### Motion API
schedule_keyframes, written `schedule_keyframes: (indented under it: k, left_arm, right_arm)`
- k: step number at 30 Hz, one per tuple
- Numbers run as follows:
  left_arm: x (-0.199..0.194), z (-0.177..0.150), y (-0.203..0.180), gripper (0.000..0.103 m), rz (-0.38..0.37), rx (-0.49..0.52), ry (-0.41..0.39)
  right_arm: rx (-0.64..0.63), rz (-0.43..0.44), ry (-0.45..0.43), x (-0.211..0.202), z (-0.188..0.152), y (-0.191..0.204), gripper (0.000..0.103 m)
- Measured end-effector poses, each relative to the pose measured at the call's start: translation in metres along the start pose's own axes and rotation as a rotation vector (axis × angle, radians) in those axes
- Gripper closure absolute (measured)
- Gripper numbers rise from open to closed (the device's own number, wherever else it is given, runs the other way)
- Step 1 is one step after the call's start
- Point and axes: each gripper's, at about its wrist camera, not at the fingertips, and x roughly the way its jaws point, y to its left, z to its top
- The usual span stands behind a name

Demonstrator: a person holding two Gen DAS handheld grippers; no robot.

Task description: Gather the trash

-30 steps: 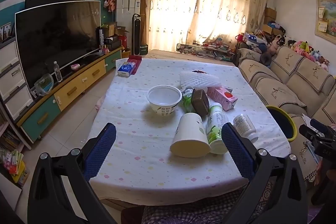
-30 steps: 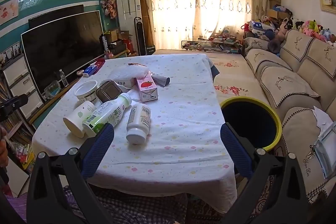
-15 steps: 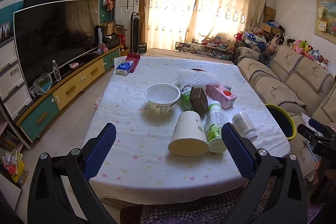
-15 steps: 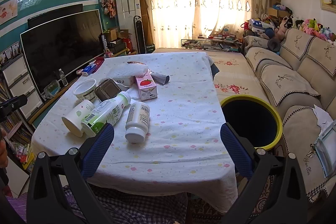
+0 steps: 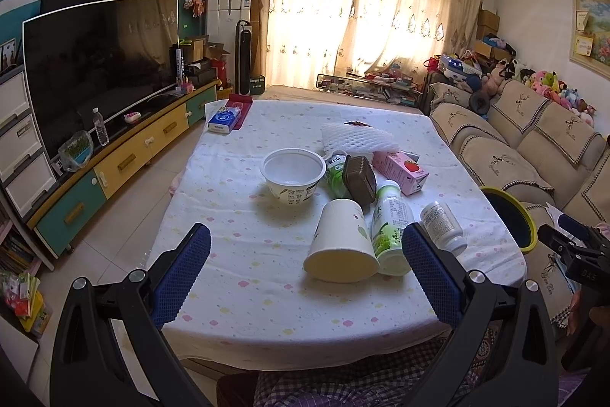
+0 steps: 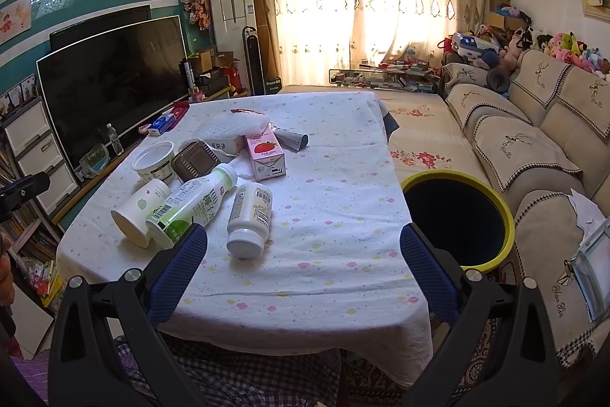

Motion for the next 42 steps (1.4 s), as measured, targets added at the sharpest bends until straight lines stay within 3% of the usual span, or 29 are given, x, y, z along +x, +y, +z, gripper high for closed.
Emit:
schedule_keyframes:
  k: [42]
  left_arm:
    - [0.0097,-0.0027,0.0006,0.004,-0.009,0.001,0.03]
  right_arm:
    - [0.011,-0.003,0.013,0.0072,-0.0036,-0.0039,0.007]
